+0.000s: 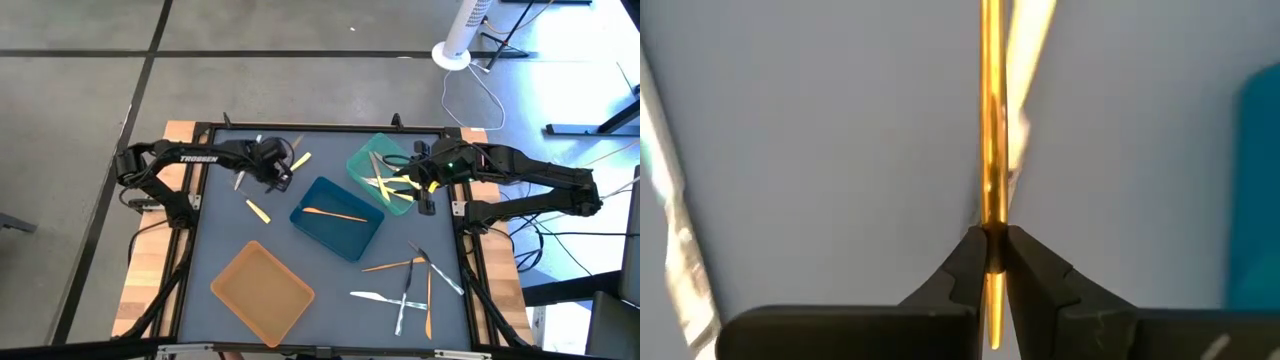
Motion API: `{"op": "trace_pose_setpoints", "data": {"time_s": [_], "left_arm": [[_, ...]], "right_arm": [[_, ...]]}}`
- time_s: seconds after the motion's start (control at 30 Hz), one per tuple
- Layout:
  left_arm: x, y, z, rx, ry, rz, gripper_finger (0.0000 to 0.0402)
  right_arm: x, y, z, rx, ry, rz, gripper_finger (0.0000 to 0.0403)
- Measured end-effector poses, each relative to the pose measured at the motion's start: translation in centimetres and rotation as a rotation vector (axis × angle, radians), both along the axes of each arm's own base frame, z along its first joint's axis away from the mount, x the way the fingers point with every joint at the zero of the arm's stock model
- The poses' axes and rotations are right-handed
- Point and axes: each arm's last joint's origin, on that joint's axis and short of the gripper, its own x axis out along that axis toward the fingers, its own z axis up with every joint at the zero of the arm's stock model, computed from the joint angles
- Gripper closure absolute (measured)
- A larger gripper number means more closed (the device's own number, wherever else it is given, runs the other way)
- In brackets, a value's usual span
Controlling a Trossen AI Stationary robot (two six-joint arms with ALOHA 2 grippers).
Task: Sort silverware by color (type)
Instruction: Put the right gold knife into the dark blue bin
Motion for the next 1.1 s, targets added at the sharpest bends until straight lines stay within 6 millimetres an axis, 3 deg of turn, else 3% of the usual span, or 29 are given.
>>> {"op": "trace_pose_setpoints", "data": {"time_s": [0.3,0.53,0.83,1.1], "left_arm": [[2.6,1.0,1.8,0.101,-0.297,-0.029,0.038],[4.6,0.3,3.4,0.184,-0.512,-0.091,0.038],[7.2,-2.1,6.5,0.379,-0.815,-0.261,0.038],[8.4,-4.7,8.4,0.531,-0.964,-0.416,0.038]], "right_arm": [[1.7,-0.2,0.4,0.038,-0.093,-0.043,0.0196],[2.8,-0.4,1.2,0.03,-0.213,-0.06,0.0196],[4.9,-0.9,1.3,0.019,-0.3,-0.162,0.0196],[7.3,-1.4,0.4,-0.003,-0.322,-0.187,0.0196]]}}
